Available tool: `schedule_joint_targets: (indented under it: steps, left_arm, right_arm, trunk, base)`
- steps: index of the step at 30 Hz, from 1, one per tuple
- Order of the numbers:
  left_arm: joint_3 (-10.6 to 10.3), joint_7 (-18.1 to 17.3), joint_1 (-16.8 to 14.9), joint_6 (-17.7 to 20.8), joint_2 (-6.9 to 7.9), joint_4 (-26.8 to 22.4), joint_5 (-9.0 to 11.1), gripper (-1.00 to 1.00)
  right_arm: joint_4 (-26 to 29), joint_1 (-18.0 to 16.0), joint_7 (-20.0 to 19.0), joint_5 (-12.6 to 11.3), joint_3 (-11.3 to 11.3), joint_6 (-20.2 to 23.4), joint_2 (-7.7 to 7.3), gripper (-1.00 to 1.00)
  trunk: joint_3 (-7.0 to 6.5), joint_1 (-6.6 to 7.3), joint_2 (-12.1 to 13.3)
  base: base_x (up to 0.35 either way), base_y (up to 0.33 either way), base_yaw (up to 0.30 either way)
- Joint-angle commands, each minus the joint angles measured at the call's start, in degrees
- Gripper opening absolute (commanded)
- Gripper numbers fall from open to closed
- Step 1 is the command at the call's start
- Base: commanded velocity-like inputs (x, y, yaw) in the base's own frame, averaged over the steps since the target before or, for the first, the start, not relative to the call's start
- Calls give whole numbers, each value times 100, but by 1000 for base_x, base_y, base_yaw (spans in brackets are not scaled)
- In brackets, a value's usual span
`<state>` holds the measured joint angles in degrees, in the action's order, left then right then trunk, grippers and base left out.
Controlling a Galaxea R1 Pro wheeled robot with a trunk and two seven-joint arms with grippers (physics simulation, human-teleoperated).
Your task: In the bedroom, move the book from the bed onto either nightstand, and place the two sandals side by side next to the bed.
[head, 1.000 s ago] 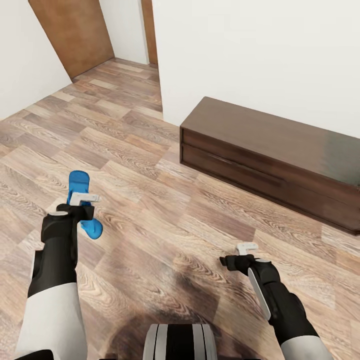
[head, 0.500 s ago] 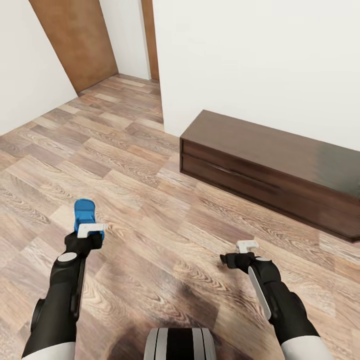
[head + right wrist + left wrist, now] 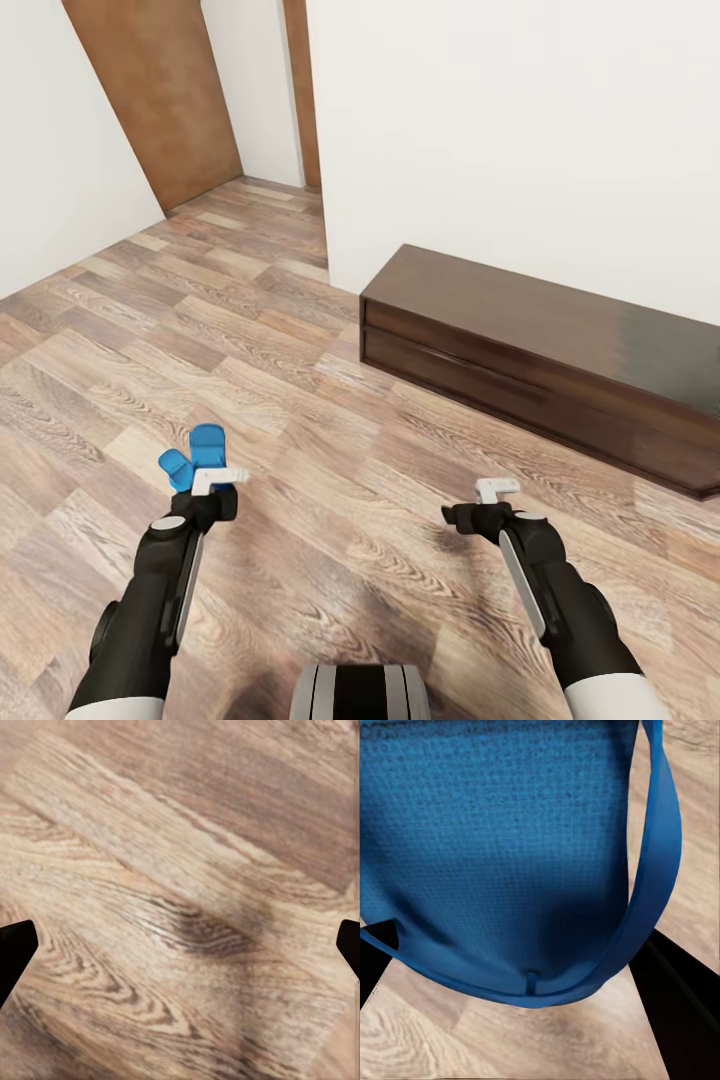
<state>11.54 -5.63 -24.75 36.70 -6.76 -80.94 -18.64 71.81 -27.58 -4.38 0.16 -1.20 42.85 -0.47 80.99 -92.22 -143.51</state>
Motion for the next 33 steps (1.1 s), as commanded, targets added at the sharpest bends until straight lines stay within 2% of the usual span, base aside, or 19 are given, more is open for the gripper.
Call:
schedule_joint_targets:
  steps: [1,7,17,19,22,25,26,29,33]
  left_arm:
    - [37,-56,-1,23,-9,-6,-45,-100]
    - [125,-53,-3,30,-13,-3,-40,-100]
    - [117,-74,-3,38,-25,-31,-30,-100]
    - [119,-87,-3,38,-23,-34,15,-100]
    - [123,-102,-3,49,-16,-40,207,-100]
    - [128,-116,-3,115,-6,-40,491,-100]
    - [108,-115,-3,243,-2,-39,708,-100]
    - [44,-86,-3,268,-3,-43,756,-100]
    - [-47,-63,-3,289,-8,-39,784,-100]
  right_arm:
    - [7,-2,-12,8,-9,28,-5,100]
    - [43,-2,-3,-4,-1,68,-1,100]
    - [52,-2,-2,-36,10,107,2,100]
    - [56,-2,-2,-39,16,109,3,100]
    - [60,-2,-2,-41,21,109,3,100]
    - [66,-2,-2,-42,23,114,3,100]
    - [107,-2,-2,-48,29,120,3,100]
    - [146,-2,-2,-50,28,152,3,100]
    - [306,-2,-2,-56,25,365,1,100]
  trunk:
    - [-19,3,0]
    - [-152,19,8]
    - [-394,45,21]
    - [-399,45,21]
    - [-408,45,21]
    - [-416,45,21]
    - [-418,45,21]
    - [-427,45,21]
    - [-534,55,27]
  base:
    - [0,0,0]
    - [0,0,56]
    - [0,0,246]
    - [0,0,267]
    - [0,0,268]
    - [0,0,268]
    - [0,0,269]
    - [0,0,269]
    - [0,0,266]
